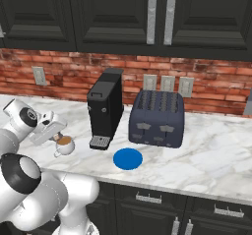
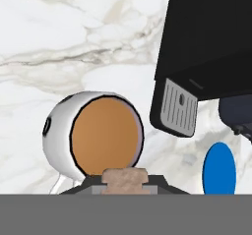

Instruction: Take a sugar cube from the saucer and place it inside the coffee. Then, grab milk from the fridge and place it next to the coffee on the counter to sweeten the coffee.

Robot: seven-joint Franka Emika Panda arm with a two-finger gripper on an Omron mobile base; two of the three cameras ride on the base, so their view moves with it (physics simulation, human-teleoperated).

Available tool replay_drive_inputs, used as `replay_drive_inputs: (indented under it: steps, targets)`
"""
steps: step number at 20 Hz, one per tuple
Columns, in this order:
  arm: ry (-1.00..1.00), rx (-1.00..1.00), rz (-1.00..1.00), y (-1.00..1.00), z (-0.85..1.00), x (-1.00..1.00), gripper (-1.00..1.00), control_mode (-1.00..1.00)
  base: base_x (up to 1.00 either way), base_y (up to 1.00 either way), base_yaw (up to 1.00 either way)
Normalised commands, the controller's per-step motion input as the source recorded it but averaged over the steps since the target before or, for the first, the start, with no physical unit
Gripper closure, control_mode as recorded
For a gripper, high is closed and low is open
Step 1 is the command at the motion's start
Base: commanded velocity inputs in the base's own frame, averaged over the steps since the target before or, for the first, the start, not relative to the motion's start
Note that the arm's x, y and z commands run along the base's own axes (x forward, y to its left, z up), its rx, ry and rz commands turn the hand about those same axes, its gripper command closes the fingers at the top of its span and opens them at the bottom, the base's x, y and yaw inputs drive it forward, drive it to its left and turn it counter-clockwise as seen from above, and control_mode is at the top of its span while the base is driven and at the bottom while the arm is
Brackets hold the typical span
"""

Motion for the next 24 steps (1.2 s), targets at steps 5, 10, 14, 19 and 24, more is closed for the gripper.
replay_drive_inputs:
  steps: [5,10,14,19,24]
  targets:
    - [0.00,0.00,-0.02,-0.10,-0.13,0.04,1.00,-1.00,0.00,0.00,0.00]
    - [0.00,-0.01,0.00,0.00,-0.14,0.08,1.00,-1.00,0.00,0.00,0.00]
    - [0.00,-0.01,0.00,0.00,-0.07,0.16,1.00,-1.00,0.00,0.00,0.00]
    - [0.00,-0.01,0.00,0.00,-0.04,0.18,1.00,-1.00,0.00,0.00,0.00]
    - [0.00,-0.02,0.00,0.00,-0.06,0.15,1.00,-1.00,0.00,0.00,0.00]
